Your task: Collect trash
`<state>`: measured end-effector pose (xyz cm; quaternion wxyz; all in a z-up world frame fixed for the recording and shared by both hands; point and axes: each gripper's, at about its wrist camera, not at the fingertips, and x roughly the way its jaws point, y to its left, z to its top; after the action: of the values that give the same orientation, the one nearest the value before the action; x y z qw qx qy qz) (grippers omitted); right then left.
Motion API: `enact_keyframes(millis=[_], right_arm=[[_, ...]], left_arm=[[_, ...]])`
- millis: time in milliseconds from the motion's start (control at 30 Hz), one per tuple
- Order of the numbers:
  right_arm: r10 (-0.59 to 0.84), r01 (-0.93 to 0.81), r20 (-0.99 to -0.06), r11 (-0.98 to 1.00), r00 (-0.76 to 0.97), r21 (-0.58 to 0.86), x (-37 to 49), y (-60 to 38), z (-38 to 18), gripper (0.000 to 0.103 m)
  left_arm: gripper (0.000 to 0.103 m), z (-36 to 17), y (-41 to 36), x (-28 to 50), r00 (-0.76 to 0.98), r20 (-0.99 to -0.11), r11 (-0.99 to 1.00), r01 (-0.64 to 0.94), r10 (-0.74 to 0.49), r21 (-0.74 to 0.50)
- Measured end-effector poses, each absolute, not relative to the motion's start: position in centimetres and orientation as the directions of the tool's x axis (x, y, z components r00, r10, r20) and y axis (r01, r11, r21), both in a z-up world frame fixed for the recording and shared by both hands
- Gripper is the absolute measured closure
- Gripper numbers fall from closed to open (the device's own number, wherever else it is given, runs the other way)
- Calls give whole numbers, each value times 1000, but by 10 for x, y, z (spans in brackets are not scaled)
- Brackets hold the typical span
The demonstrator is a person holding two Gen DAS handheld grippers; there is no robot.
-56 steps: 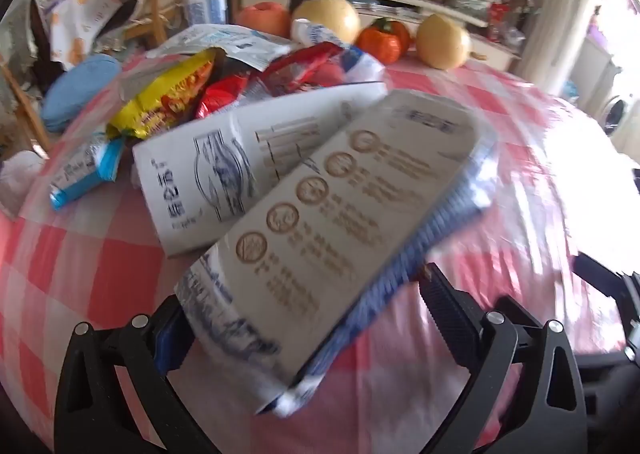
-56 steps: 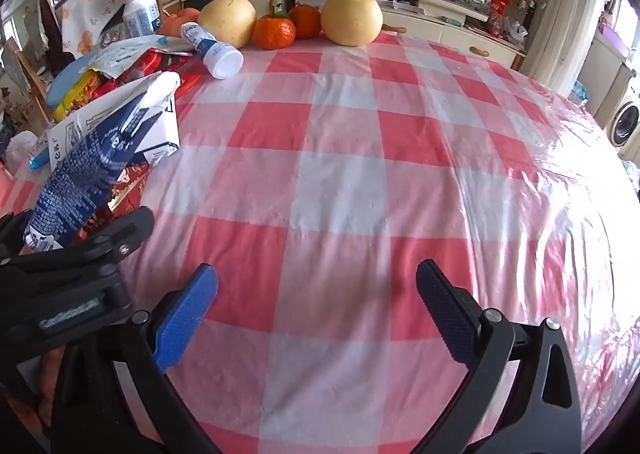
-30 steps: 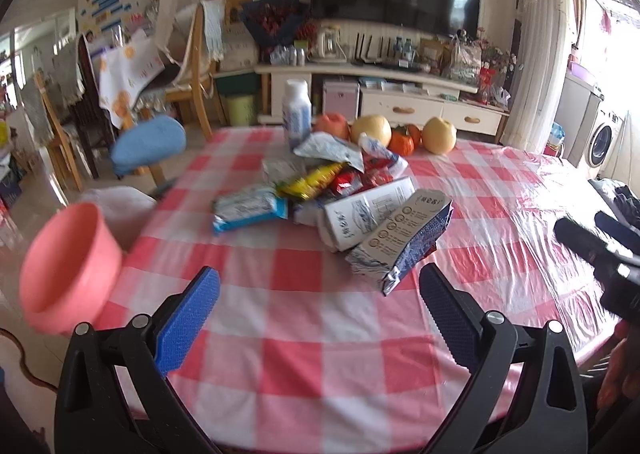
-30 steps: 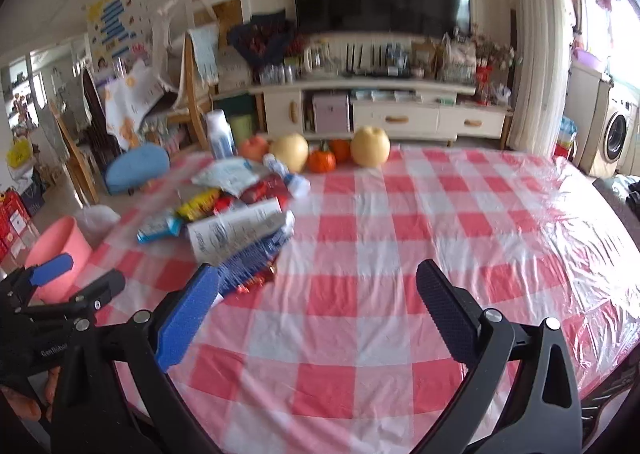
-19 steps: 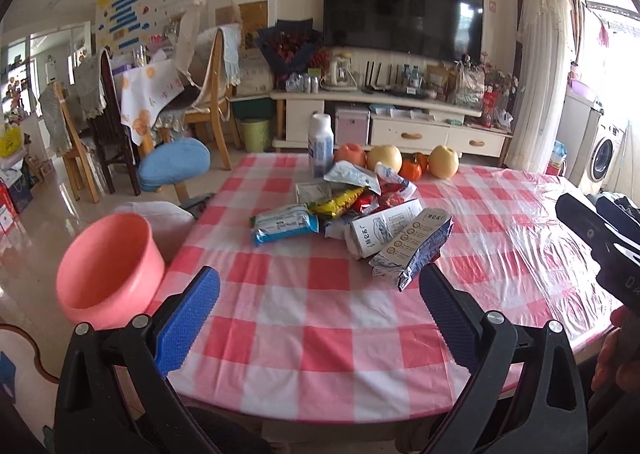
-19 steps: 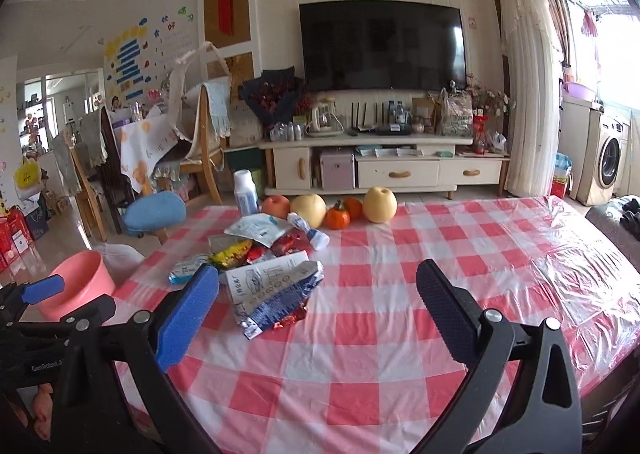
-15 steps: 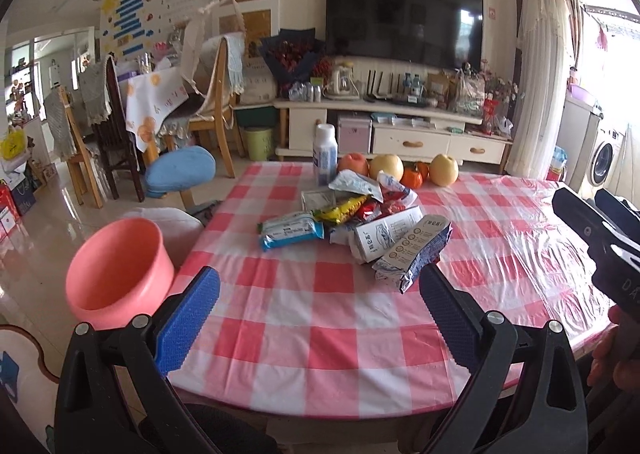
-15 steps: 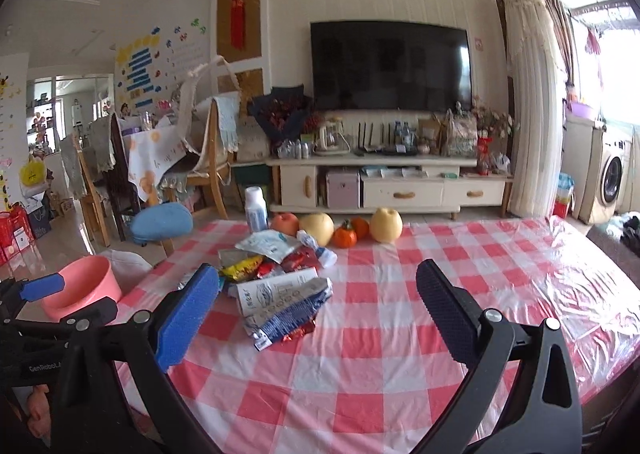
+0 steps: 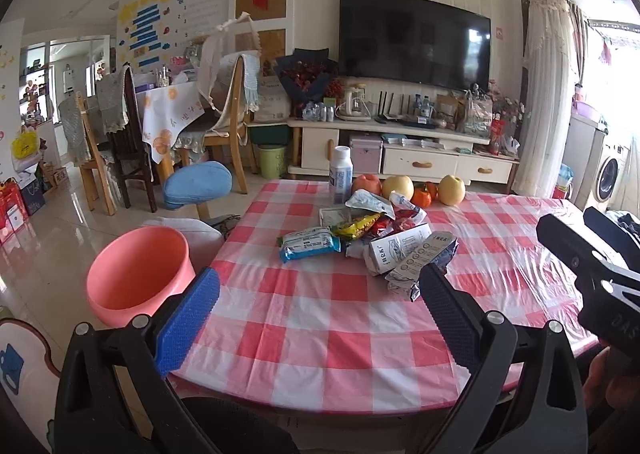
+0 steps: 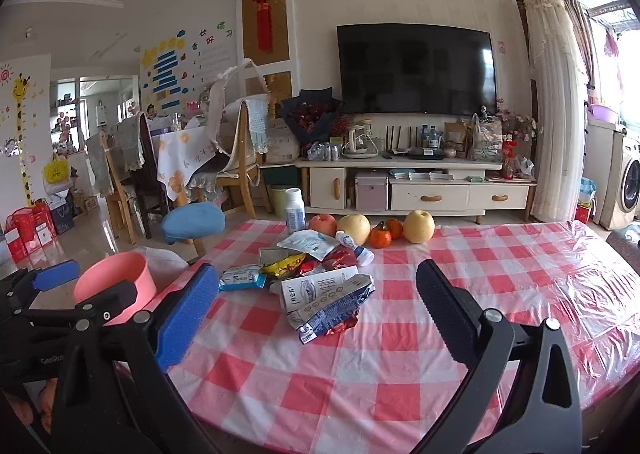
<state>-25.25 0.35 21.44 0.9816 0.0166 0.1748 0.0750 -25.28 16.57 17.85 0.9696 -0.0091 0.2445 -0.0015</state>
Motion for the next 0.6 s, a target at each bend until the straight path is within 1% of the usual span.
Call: enact_keyframes(millis=[67, 267, 400, 500, 600], right_arm=[[160, -149, -345, 987, 925, 58, -255, 9, 218, 3], [158, -162, -326, 987, 932, 15, -263, 16, 216, 3], [169, -166, -356, 985, 919, 37, -258, 12, 215, 3], [162, -166, -331, 986, 930, 17, -260, 12, 218, 3], [145, -154, -331, 988, 933, -1, -255, 11, 217, 3]], left_arm=[[5, 178, 167, -256, 886, -463, 1000, 1, -9, -16], [5, 171, 169, -252, 881, -472, 1000, -15, 21, 15], [5, 166, 169, -253, 886, -462, 999, -28, 38, 28], [5, 161, 170, -251, 884, -466, 999, -33, 36, 14], [5, 154, 172, -246, 877, -480, 999, -37, 33, 2]])
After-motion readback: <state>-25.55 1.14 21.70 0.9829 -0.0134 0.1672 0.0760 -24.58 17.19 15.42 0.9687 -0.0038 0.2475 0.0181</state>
